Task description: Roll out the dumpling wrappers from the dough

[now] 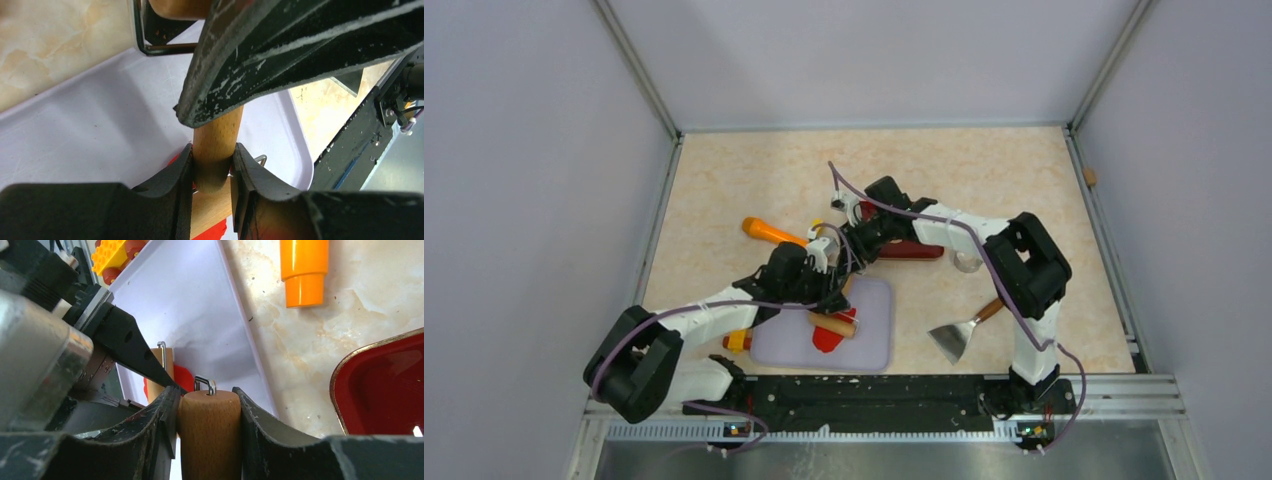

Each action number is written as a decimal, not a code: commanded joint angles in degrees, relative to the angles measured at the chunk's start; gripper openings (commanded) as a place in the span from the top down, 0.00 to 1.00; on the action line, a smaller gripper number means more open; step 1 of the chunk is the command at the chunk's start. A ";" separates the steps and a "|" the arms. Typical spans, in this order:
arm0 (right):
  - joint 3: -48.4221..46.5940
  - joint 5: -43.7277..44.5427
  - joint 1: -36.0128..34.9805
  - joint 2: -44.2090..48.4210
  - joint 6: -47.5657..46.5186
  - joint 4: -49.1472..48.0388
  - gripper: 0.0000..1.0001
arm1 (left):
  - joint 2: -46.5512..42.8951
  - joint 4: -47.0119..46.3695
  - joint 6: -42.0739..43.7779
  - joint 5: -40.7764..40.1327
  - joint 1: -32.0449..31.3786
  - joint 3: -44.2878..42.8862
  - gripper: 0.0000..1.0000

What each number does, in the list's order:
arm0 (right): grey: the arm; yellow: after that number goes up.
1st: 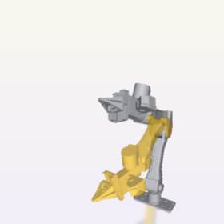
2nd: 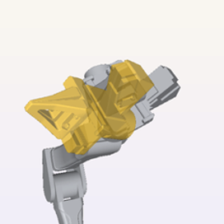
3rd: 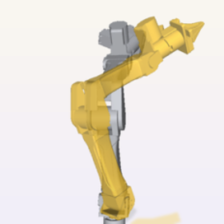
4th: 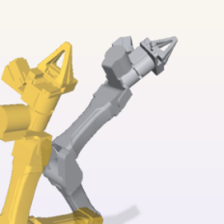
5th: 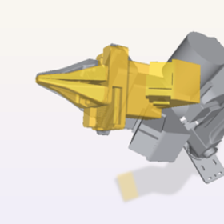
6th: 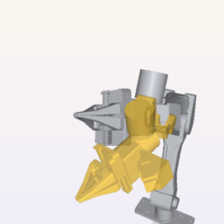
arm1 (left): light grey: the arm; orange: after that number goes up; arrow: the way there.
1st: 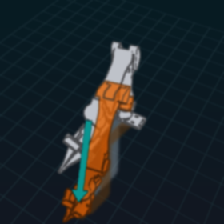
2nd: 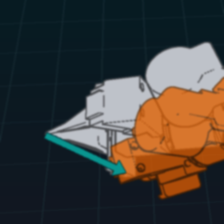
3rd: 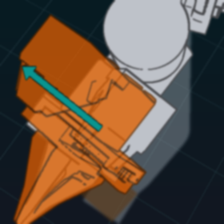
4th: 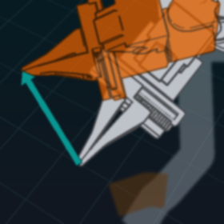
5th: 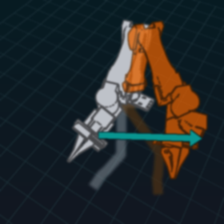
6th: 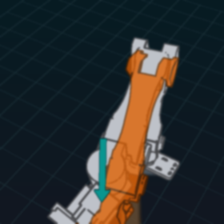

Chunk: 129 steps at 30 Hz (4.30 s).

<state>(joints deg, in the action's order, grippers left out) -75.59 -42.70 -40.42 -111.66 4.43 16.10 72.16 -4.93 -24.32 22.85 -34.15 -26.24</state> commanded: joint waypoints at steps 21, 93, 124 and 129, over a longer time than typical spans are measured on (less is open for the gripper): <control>-6.46 5.78 2.68 9.11 -10.84 23.07 1.00 | -2.49 4.66 4.36 -3.11 0.66 -10.79 1.00; -5.70 -10.47 14.36 13.94 -8.94 29.66 0.38 | 5.68 -7.88 23.76 7.98 -4.11 -19.20 1.00; -3.36 -14.14 14.41 12.23 -1.11 25.06 1.00 | 9.89 -7.82 41.50 -2.13 -10.15 -21.64 0.80; -2.24 -14.89 14.28 12.31 0.85 23.79 1.00 | 8.30 -4.60 39.72 -1.67 -10.15 -21.06 1.00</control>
<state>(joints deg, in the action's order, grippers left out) -77.95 -52.14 -26.04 -99.79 1.13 41.91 82.02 -9.56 13.54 20.88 -43.77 -46.37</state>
